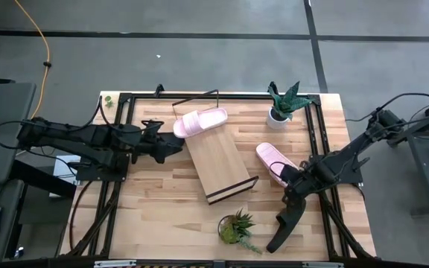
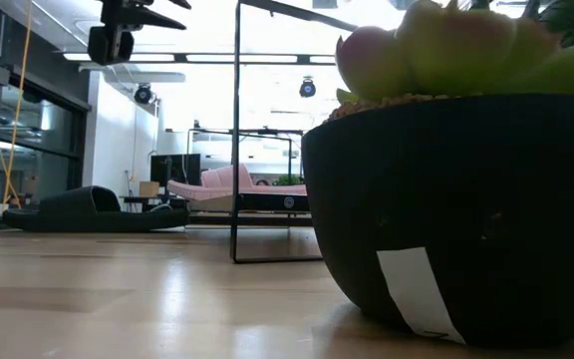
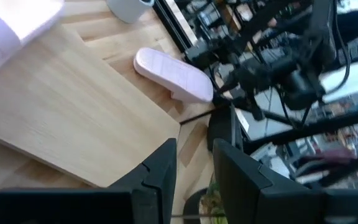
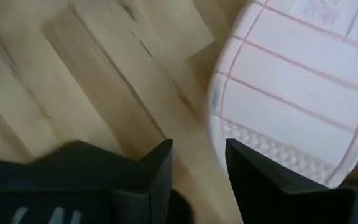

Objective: Pick and place slides into the shelf
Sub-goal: Put the pink slides on the shelf

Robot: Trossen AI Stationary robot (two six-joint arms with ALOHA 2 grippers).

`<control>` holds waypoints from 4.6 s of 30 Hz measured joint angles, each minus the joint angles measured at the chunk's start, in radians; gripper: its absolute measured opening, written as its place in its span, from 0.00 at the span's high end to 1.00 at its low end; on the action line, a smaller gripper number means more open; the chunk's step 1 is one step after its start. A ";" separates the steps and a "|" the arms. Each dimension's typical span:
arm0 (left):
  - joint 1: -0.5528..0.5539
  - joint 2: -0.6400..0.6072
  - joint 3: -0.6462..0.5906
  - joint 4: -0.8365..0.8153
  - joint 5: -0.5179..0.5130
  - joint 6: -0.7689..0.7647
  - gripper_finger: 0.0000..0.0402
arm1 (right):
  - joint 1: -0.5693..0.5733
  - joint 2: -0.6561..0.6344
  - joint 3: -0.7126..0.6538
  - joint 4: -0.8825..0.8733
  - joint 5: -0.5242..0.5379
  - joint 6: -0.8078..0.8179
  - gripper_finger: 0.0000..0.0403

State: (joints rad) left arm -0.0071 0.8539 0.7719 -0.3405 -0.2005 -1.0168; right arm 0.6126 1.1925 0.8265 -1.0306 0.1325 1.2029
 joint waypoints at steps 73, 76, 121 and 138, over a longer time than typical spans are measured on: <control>0.001 -0.002 0.000 -0.009 0.242 0.096 0.76 | 0.027 0.301 0.103 -0.122 0.038 0.167 0.65; 0.001 -0.002 0.000 -0.009 0.242 0.096 0.76 | 0.027 0.326 0.155 -0.173 0.091 0.165 0.65; 0.001 -0.002 0.000 -0.030 0.298 0.039 0.76 | -0.056 0.439 0.306 -0.184 -0.078 0.019 0.54; 0.001 -0.002 0.000 -0.030 0.298 0.040 0.76 | 0.025 0.439 0.306 -0.175 -0.027 0.089 0.44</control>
State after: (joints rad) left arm -0.0063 0.8520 0.7715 -0.3710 0.0975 -0.9764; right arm 0.6379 1.6310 1.1320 -1.2058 0.1051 1.2923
